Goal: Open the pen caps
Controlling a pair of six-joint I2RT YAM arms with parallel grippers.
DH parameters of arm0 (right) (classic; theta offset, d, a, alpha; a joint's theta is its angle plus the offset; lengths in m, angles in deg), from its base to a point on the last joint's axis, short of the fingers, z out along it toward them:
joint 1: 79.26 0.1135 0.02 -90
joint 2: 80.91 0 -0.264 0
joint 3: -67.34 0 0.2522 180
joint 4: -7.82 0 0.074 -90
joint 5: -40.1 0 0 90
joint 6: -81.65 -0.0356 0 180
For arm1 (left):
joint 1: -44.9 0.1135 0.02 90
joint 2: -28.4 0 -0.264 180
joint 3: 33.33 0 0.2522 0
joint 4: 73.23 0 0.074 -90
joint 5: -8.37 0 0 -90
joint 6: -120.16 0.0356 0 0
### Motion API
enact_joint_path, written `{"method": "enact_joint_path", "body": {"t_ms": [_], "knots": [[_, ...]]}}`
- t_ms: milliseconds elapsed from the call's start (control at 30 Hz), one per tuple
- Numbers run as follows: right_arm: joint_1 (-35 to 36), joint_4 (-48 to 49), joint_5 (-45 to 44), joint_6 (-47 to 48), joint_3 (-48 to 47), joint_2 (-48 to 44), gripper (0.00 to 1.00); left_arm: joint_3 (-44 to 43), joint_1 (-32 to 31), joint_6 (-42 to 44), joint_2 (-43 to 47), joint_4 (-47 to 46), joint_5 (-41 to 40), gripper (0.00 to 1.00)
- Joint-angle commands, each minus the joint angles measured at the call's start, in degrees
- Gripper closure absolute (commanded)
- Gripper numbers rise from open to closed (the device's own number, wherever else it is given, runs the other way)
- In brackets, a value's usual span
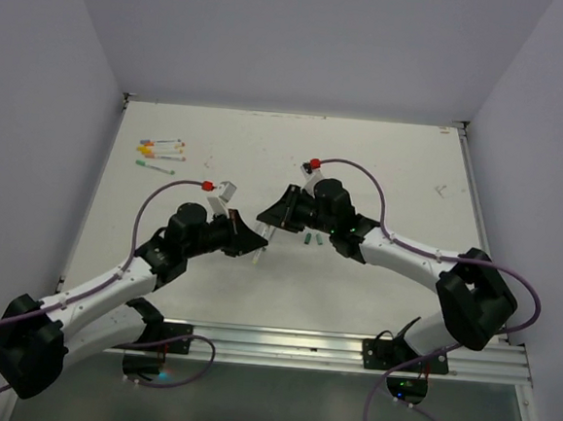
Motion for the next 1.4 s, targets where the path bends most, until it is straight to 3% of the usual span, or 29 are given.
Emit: {"method": "enact_joint_path", "body": {"t_ms": [0,100,167,267,333,400,500,700,967,1133,1200,1300,1367], "knots": [[0.13,-14.37,-12.72,8.07,-6.05,-4.54,1.00,-5.16,-2.52,2.18,5.31,18.12,-27.14,1.00],[0.13,-18.52,-17.21,9.48,-7.12,-5.68,1.00,-7.19,-7.18,2.36,6.98,23.97,-36.94,1.00],[0.13,-20.18,-18.63,10.01,-7.56,-5.86,1.00,-6.23,-8.95,2.62,7.95,23.11,-37.07,1.00],[0.13,-20.20,-21.36,10.27,-7.65,-5.95,1.00,-5.17,-9.13,3.94,6.38,15.14,-30.14,1.00],[0.13,-19.23,-21.54,9.75,-7.03,-6.03,1.00,-4.65,-9.13,4.73,4.88,9.52,-21.19,1.00],[0.13,-14.76,-20.58,8.61,-5.20,-6.65,1.00,-2.81,-9.13,3.68,3.91,1.10,-13.12,1.00],[-0.49,-8.96,-16.80,7.37,-4.48,-6.39,1.00,-1.13,-9.13,1.75,3.64,-5.61,-7.12,1.00],[-5.15,-5.07,-10.47,2.27,-6.33,-3.84,1.00,2.65,-9.13,0.34,4.96,-10.82,-2.09,1.00],[-13.58,17.77,2.71,-8.10,-1.58,-0.24,1.00,11.70,-9.13,-5.81,8.92,-26.54,2.75,1.00],[-14.02,19.37,4.39,-7.40,-2.63,1.26,1.00,10.39,-9.13,-4.85,8.92,-24.98,4.25,1.00],[-14.11,17.35,3.95,-5.65,-3.95,1.35,1.00,9.34,-9.13,-3.45,9.09,-19.37,1.98,1.00],[-14.02,7.44,0.89,-1.01,-5.62,-0.23,1.00,4.95,-9.13,1.21,9.71,-4.79,-6.17,1.00],[-14.20,-4.24,-1.05,2.52,-7.54,-1.63,1.00,1.70,-9.04,3.93,9.80,4.07,-11.55,1.00]]}}
